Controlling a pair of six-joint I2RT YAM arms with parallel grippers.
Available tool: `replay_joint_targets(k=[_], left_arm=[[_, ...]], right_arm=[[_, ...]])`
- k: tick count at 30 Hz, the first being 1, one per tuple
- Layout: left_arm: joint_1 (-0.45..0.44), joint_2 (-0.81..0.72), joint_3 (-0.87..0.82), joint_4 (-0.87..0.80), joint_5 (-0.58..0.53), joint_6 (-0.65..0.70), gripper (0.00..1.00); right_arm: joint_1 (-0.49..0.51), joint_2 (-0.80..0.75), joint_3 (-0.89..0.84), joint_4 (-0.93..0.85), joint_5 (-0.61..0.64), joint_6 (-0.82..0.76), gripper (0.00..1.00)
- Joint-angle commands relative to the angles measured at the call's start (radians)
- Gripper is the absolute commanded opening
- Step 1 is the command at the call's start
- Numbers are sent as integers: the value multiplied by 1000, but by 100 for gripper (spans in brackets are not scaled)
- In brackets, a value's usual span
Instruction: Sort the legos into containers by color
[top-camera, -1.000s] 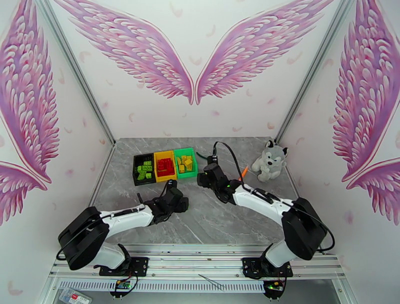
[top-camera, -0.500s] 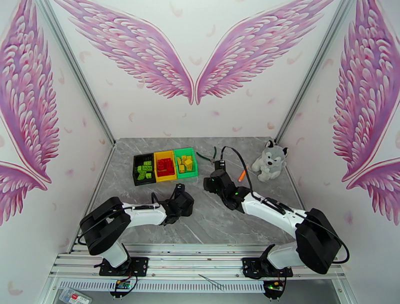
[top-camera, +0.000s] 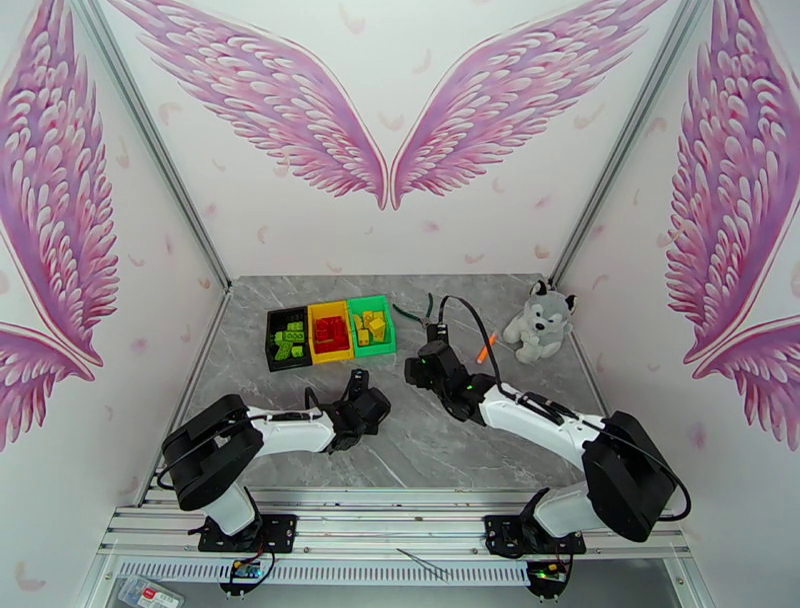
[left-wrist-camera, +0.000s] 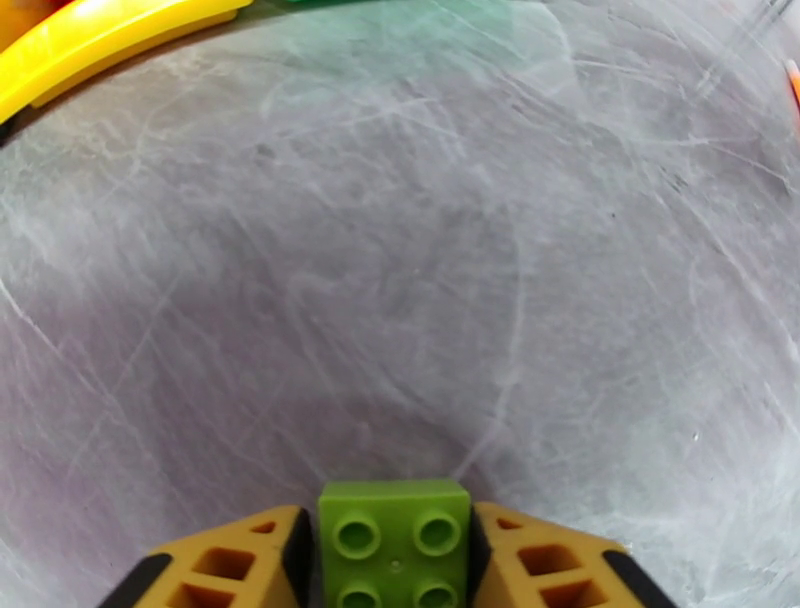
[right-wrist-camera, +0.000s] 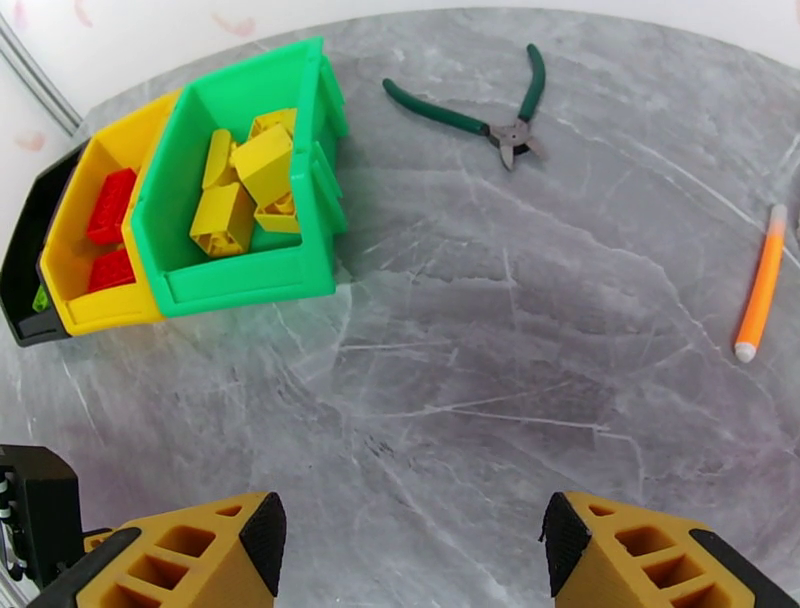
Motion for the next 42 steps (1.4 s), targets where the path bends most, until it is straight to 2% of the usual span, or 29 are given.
replay_joint_targets(k=[1,5,11,16,21,27,34,42], left_arm=[[0,-53,-17,-27,-30,-3,41],[31,-113,-53,-9,-33,2,40],[137,-210,-108,36,14,38,40],[253,-273,-148,82,77,70,40],[383,-305,-181,151,178,92,40],[552,-323,-188,212,280,104,40],[705,-305,-96,207,276,152,41],[772,-155,96,174,246,215,49]], right_arm=[[7,18,-10,45,-59,18,74],[7,35,-36,110,-172,12,74],[8,115,-60,261,-436,20,74],[19,254,-43,467,-699,90,73],[55,421,42,633,-865,182,72],[86,533,178,647,-906,217,70],[94,548,279,544,-878,171,70],[75,468,258,415,-777,90,71]])
